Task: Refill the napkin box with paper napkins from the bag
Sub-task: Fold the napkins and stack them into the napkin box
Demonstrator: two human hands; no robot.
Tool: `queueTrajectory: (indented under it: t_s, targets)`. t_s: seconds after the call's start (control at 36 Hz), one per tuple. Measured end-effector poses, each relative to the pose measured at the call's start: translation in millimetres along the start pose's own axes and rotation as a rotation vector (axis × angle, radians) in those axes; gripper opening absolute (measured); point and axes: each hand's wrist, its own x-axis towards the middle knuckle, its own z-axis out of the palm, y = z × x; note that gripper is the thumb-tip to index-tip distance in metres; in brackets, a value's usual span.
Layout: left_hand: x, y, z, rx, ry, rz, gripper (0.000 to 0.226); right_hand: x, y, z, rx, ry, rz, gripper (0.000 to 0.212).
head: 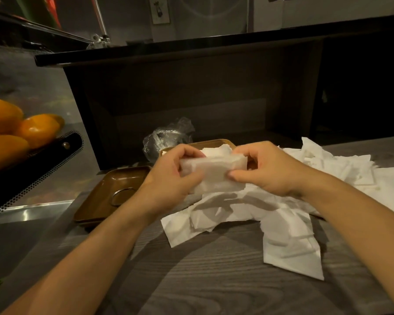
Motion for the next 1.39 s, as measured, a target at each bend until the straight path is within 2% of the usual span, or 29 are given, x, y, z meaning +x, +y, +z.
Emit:
queueTrajectory:
  t_s: [0.11,0.31,0.42,0.53,0.61,0.69,0.78,0.83,0.89,0.97,1.03,1.11,1.17,1.31,1.39]
  targets:
    - [-2.5,-7.9,3.3,0.213,-0.162,-0.063,0.034,3.1,8.2,8.6,-0.138,-0.141,0.069,0.025]
    - [-0.8,-14.4,4.2,0.325,-0.167,-0.05,0.026,2.6,9.1,11.2,-0.102,-0.137,0.12,0.012]
    - [1.3,-9.6,0.9,0.191,-0.093,-0.087,0.018,5.4,4.1,8.9,0.087,0.003,0.136,0.013]
    - [0.2,-1.1,1.5,0.082,-0.162,-0.15,0.028,7.4,-0.2,14.1,0.203,0.152,0.129,0.013]
    - [-2.7,2.3,6.6,0.035,-0.147,-0.166,0.026,8.2,-5.5,18.2,0.349,0.219,0.139,0.013]
    - [-2.0,4.9,7.9,-0.101,-0.053,-0.165,0.022,6.7,-11.2,18.0,0.582,0.164,0.177,0.022]
    - [-2.5,5.2,9.9,-0.151,-0.014,-0.147,0.018,4.7,-13.3,23.9,0.596,0.119,0.187,0.023]
    - [-1.8,2.3,13.1,-0.118,-0.012,-0.144,0.012,6.5,-14.2,26.4,0.588,0.205,0.19,0.017]
    - [-1.3,-0.6,14.1,-0.098,0.006,-0.132,0.01,10.1,-13.3,21.0,0.598,0.36,0.198,0.014]
    - [5.5,-8.3,3.3,0.226,0.195,0.02,0.014,13.5,-9.8,5.0,0.52,0.603,0.221,0.02]
    - [9.7,-10.8,-9.0,0.344,0.355,0.038,0.014,15.6,-5.2,-2.7,0.375,0.659,0.273,0.033]
    - [16.1,-23.4,-22.0,0.445,0.487,0.018,0.019,21.9,-5.8,-5.7,0.274,0.575,0.322,0.043]
    - [17.7,-32.7,-26.7,0.508,0.467,0.006,0.023,31.3,-11.0,-5.9,0.225,0.512,0.317,0.043]
    - [20.3,-42.7,-27.6,0.616,0.381,-0.036,0.03,68.0,-34.9,-3.3,0.153,0.238,0.321,0.031]
    - [24.9,-41.5,-29.1,0.512,0.388,-0.131,0.023,91.5,-50.2,2.7,0.186,0.088,0.344,0.018]
